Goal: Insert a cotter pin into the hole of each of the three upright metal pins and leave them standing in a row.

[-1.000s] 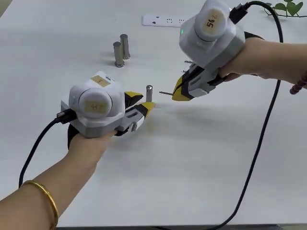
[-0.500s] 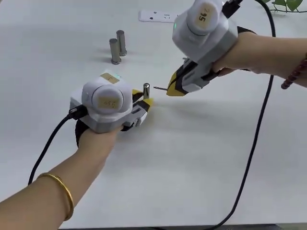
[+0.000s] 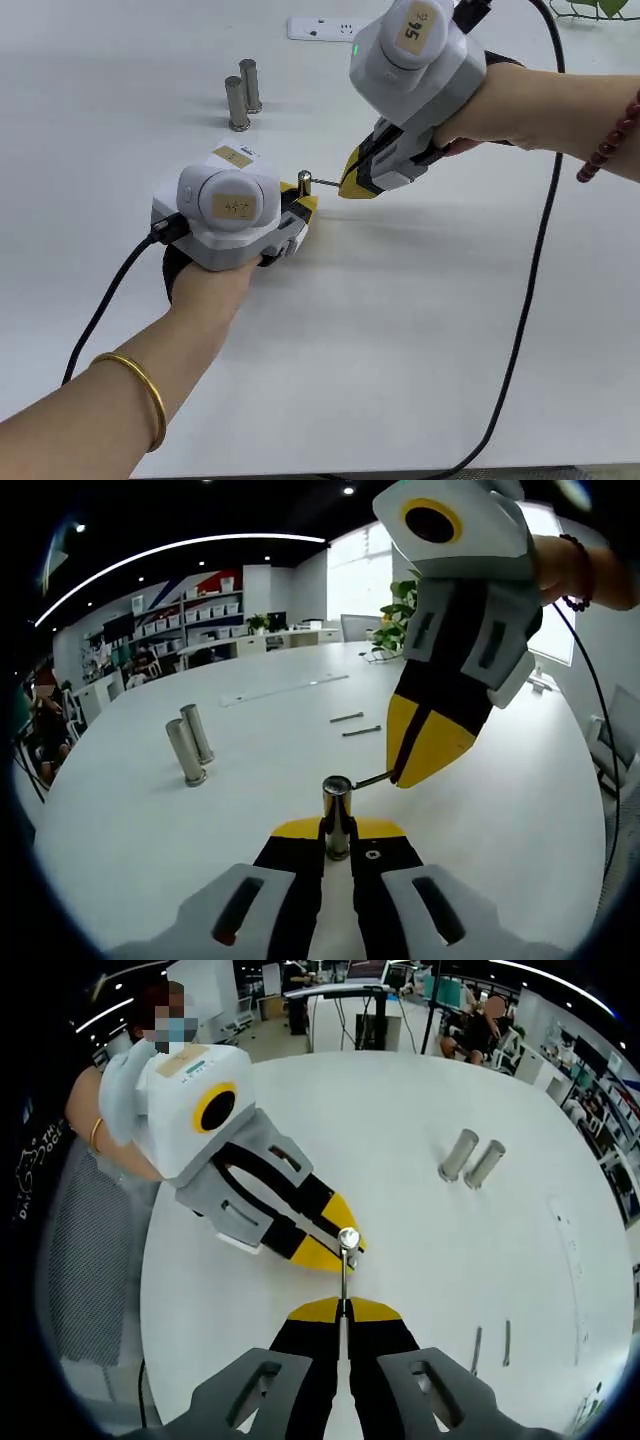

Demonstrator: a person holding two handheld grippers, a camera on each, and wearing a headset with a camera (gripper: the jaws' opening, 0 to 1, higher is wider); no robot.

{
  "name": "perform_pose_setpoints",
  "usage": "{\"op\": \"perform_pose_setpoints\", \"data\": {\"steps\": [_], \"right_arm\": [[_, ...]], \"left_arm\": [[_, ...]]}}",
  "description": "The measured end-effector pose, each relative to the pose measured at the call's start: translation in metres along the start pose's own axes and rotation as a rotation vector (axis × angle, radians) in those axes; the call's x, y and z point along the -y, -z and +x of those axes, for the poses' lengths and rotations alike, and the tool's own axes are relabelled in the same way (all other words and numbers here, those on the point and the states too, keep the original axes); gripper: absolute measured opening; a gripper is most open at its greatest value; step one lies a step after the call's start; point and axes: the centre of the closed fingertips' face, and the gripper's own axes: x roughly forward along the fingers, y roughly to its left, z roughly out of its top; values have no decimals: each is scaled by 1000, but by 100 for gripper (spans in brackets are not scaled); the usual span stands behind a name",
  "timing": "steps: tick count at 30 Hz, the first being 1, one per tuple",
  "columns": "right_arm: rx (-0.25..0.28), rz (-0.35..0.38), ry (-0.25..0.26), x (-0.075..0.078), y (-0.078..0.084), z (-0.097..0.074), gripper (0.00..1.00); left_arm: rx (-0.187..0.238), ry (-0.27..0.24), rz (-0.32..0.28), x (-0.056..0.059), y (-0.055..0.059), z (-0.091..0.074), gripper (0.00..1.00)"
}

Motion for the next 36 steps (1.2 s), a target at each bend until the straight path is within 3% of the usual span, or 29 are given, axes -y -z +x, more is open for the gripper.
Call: {"op": "perform_pose_setpoints", "data": {"steps": [9,23,36], "right_arm": [[-1,14,4,2,0,1,0],[-14,86,17,1,-3,4,0],[-25,84,48,4,-10,7,0]], "left_arm": [[0,-15,8,0,0,-1,6],[-2,-109,-22,-3,0,-1,6],[-1,-172,-60,-5,1,1,6]]}}
